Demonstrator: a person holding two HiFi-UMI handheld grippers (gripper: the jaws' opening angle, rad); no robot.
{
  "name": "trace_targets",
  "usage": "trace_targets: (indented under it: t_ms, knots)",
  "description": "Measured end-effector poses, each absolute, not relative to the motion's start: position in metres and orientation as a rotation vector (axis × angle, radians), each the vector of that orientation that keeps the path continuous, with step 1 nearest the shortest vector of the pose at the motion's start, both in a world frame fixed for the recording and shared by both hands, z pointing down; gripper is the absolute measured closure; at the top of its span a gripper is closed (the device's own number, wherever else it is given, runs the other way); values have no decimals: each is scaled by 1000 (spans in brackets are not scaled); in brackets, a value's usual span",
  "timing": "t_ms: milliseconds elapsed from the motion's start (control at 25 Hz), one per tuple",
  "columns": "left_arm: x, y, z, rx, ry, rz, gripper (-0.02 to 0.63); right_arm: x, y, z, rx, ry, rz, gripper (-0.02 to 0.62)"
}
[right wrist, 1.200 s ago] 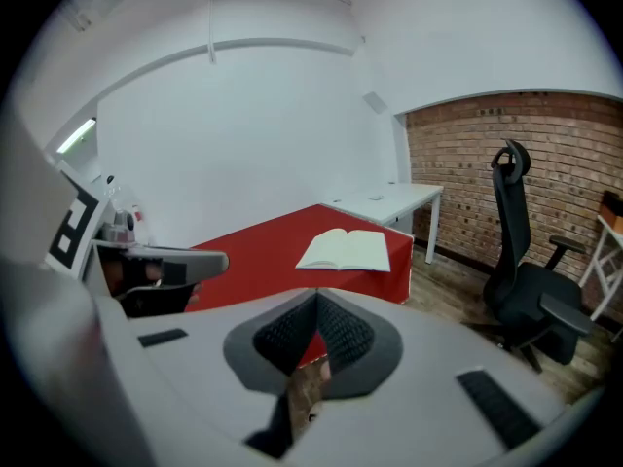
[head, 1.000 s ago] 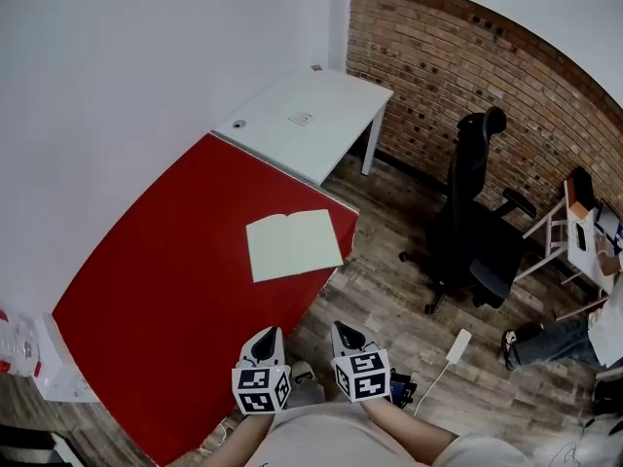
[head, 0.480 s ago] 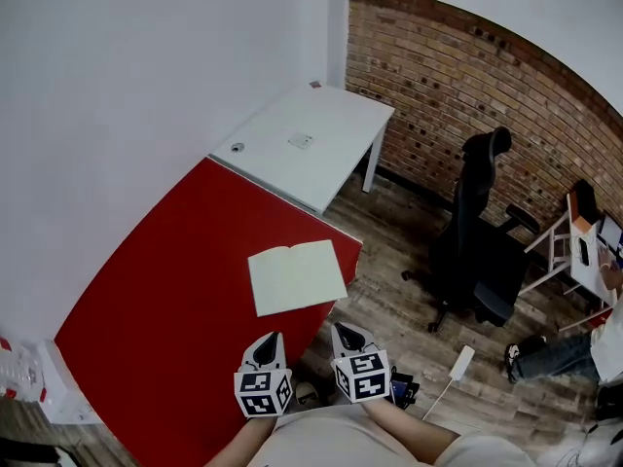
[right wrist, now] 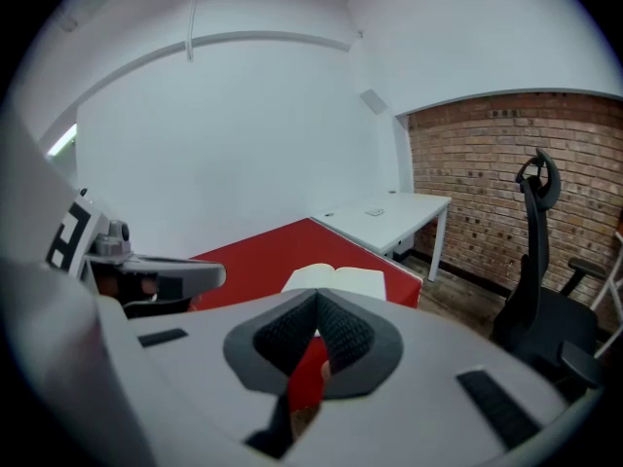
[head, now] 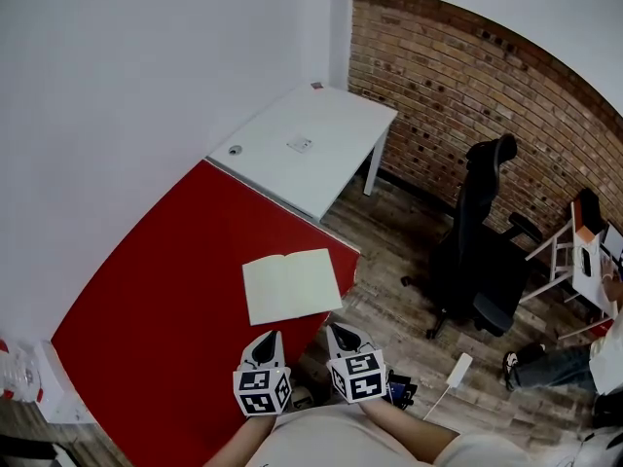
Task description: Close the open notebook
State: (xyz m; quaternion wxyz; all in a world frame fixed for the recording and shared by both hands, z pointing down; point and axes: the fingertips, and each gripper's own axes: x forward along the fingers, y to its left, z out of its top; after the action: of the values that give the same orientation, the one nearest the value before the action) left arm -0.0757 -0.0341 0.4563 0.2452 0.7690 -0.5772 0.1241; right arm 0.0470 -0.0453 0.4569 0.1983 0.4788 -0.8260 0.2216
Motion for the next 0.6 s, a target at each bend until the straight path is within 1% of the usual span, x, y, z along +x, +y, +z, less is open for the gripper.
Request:
trace_targets:
  t_ms: [600]
  knots:
    - [-73, -40, 471, 2082, -1561, 387, 612, 51, -56, 472, 1315, -2279, 613, 589]
